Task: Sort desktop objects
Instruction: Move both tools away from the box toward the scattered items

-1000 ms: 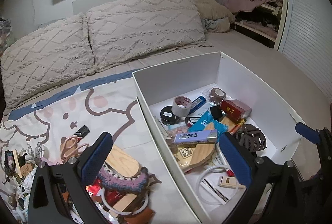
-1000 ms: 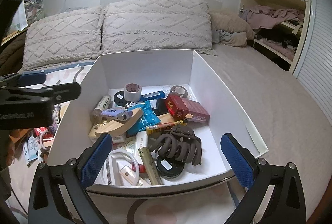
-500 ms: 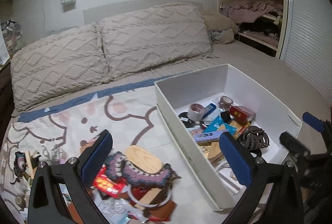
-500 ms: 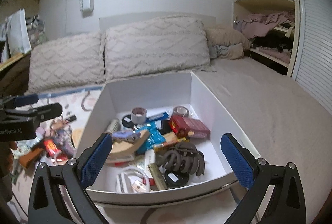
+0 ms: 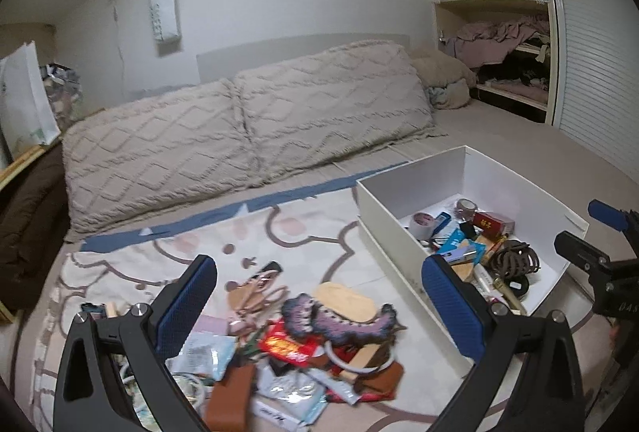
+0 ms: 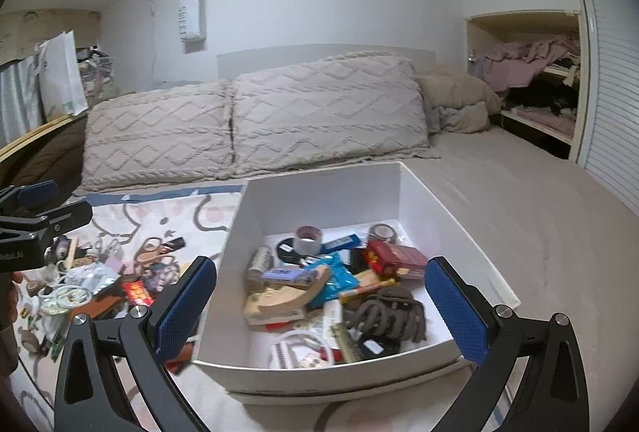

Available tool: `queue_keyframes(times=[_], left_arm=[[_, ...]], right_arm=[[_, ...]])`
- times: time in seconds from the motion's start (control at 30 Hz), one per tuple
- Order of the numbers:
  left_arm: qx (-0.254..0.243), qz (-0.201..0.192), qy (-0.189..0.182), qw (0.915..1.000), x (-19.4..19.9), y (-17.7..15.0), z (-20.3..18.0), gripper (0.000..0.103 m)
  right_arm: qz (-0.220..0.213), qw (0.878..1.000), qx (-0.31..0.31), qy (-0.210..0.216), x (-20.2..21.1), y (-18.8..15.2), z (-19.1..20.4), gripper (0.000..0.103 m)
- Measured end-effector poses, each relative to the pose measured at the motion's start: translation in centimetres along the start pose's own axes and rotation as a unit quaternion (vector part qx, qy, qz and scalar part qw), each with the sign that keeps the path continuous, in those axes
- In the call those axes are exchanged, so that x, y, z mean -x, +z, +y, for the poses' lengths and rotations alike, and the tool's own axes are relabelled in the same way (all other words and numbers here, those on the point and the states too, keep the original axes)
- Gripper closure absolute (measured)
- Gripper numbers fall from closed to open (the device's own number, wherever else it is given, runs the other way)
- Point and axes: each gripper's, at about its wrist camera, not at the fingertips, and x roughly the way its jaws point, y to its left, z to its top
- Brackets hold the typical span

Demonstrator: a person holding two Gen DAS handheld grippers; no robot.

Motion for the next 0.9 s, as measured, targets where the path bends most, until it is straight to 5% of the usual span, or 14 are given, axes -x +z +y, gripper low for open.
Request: queue_keyframes(times=[0.9], left_arm=[[0.076,-0.043,0.082,0.9928,6.0,-5.5,11.5,0.000]], right_arm=[[-0.035,0.998,0.052,0.025,0.5,-0.4,7.7,0.000]])
